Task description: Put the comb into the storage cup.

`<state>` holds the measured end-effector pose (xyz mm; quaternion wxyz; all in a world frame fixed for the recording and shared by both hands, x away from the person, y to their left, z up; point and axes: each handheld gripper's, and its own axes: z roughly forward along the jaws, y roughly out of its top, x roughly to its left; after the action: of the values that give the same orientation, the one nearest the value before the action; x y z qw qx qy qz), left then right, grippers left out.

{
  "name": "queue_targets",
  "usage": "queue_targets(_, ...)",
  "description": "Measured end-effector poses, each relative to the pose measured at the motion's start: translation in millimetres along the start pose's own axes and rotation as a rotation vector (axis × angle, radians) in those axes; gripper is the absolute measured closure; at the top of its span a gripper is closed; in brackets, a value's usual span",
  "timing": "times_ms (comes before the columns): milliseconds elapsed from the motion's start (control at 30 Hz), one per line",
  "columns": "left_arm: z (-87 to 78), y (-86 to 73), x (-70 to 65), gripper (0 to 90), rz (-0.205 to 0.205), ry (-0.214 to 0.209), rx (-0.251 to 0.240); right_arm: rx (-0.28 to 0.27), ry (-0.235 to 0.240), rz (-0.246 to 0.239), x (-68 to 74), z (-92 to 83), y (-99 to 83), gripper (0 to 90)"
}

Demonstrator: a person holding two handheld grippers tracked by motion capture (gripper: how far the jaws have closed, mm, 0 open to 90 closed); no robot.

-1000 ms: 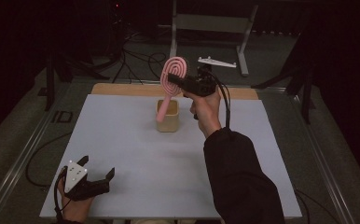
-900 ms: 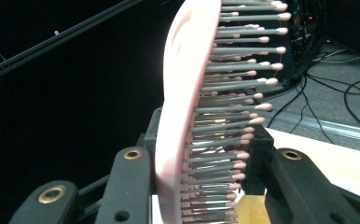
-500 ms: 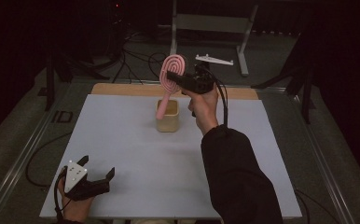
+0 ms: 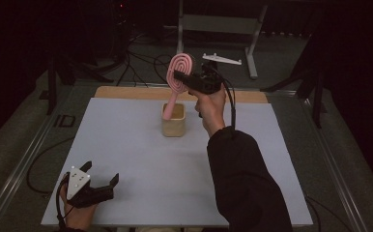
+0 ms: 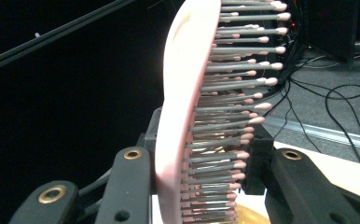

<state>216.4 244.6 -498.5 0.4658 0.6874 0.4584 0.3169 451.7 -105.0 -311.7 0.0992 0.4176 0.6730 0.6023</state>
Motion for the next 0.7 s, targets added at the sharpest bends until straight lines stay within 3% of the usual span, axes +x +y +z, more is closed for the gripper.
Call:
queue_targets(533, 0.0, 0.4, 0.4, 0.0, -0.002, -0.004, -0.002, -0.02, -0.039, 0.022, -11.0, 3.3, 4.1, 63.6)
queue_targets(700, -0.6, 0.4, 0.5, 0.0, -0.006, -0.002, -0.003, -0.05, -0.043, 0.013, -12.0, 2.7, 4.9, 63.6)
